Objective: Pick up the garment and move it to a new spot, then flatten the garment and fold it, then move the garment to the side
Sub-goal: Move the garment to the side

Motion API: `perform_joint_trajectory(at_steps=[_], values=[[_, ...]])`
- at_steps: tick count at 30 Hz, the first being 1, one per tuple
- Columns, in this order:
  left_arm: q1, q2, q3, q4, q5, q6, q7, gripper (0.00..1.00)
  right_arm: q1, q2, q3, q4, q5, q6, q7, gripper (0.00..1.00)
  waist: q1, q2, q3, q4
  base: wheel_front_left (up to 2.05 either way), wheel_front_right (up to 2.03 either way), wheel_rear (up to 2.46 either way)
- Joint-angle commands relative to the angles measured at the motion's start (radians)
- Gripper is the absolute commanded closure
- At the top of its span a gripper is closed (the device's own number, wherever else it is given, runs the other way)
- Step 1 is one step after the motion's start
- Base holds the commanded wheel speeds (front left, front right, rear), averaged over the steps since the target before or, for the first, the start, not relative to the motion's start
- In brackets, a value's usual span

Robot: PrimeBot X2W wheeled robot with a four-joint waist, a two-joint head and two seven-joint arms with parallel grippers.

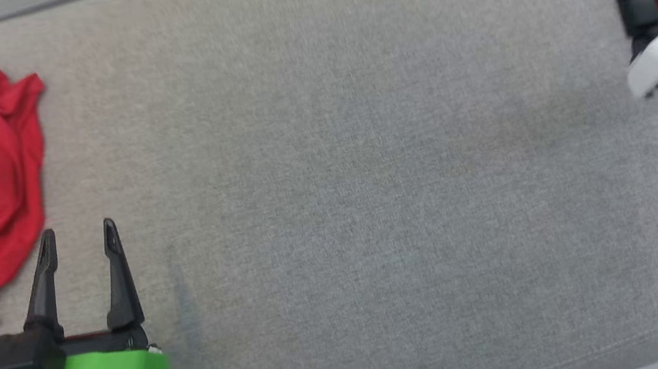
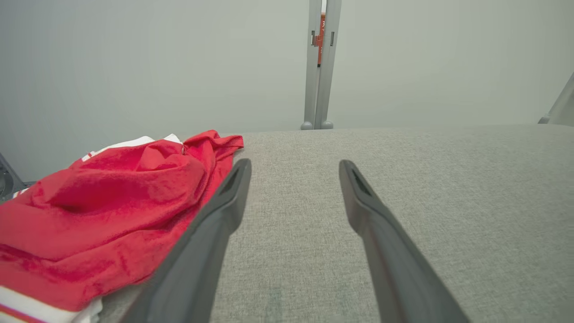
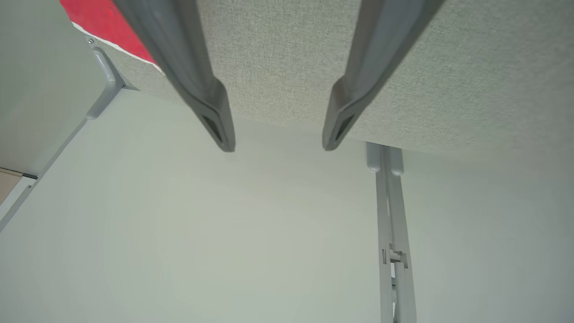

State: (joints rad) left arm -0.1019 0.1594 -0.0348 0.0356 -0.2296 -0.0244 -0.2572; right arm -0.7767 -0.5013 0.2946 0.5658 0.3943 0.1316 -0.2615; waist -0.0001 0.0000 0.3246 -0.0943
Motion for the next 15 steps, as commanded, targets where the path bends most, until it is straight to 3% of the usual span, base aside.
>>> perform_joint_trajectory(at_steps=[1, 15], values=[[0.025, -0.002, 0.006, 0.006, -0.005, 0.003, -0.005, 0.00, 0.054, 0.019, -0.014, -0.029, -0.013, -0.002, -0.003, 0.00, 0.0001, 0.0000, -0.129, 0.059, 0.00, 0.00, 0.00], [0.098, 0.006, 0.012, 0.066, -0.030, -0.007, -0.006, 0.00, 0.527, 0.245, -0.236, -0.314, -0.089, -0.002, 0.021, 0.00, 0.0001, 0.0000, -0.257, 0.126, 0.00, 0.00, 0.00]])
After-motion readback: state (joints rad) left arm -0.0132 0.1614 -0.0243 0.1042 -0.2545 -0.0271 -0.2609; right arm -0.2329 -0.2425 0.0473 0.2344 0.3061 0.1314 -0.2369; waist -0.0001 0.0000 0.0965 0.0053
